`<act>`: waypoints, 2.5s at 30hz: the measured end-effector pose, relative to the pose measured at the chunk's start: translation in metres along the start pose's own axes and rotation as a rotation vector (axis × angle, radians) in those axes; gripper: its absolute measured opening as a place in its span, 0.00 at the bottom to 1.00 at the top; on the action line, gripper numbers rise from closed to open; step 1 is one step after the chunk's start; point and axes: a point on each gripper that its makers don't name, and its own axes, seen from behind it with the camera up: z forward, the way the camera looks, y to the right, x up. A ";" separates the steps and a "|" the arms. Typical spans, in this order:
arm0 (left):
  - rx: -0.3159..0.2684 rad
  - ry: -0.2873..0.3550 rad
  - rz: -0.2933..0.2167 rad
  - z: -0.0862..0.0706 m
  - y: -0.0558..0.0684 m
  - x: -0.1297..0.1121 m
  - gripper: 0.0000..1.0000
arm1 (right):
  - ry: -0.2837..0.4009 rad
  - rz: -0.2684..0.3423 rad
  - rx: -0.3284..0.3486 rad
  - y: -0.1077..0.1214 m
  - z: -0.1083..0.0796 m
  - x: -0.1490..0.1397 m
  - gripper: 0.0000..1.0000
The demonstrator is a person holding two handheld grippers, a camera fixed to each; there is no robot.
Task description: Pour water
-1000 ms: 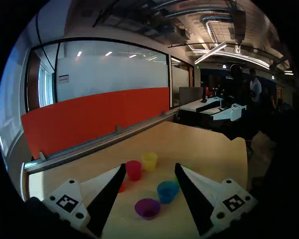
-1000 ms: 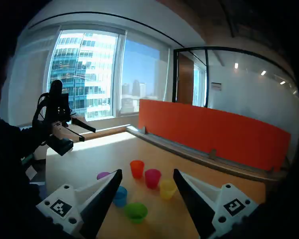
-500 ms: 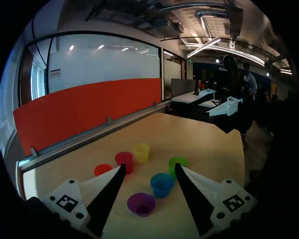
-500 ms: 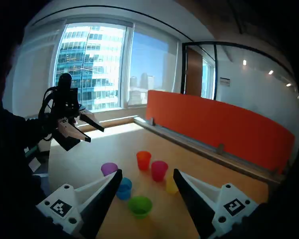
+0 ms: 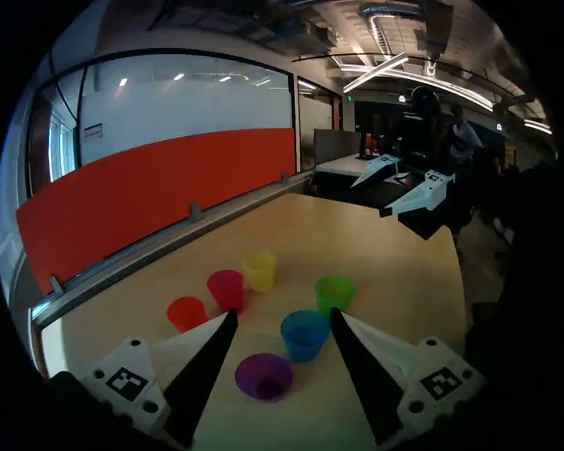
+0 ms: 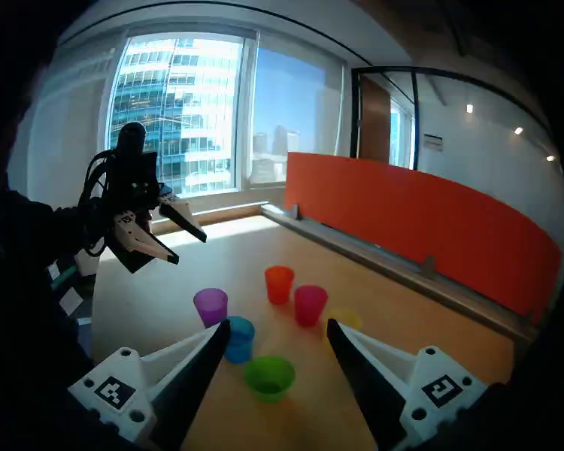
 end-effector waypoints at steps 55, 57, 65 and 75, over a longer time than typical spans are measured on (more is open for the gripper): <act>-0.166 -0.339 0.099 0.092 0.032 -0.087 0.91 | -0.238 -0.029 0.125 -0.010 0.054 -0.124 0.99; -0.164 -0.353 0.102 0.095 0.031 -0.089 0.91 | -0.249 -0.033 0.128 -0.010 0.055 -0.127 0.99; -0.168 -0.394 0.108 0.101 0.032 -0.095 0.91 | -0.285 -0.045 0.141 -0.010 0.061 -0.135 0.99; -0.174 -0.419 0.109 0.109 0.035 -0.101 0.91 | -0.313 -0.041 0.140 -0.006 0.068 -0.146 0.99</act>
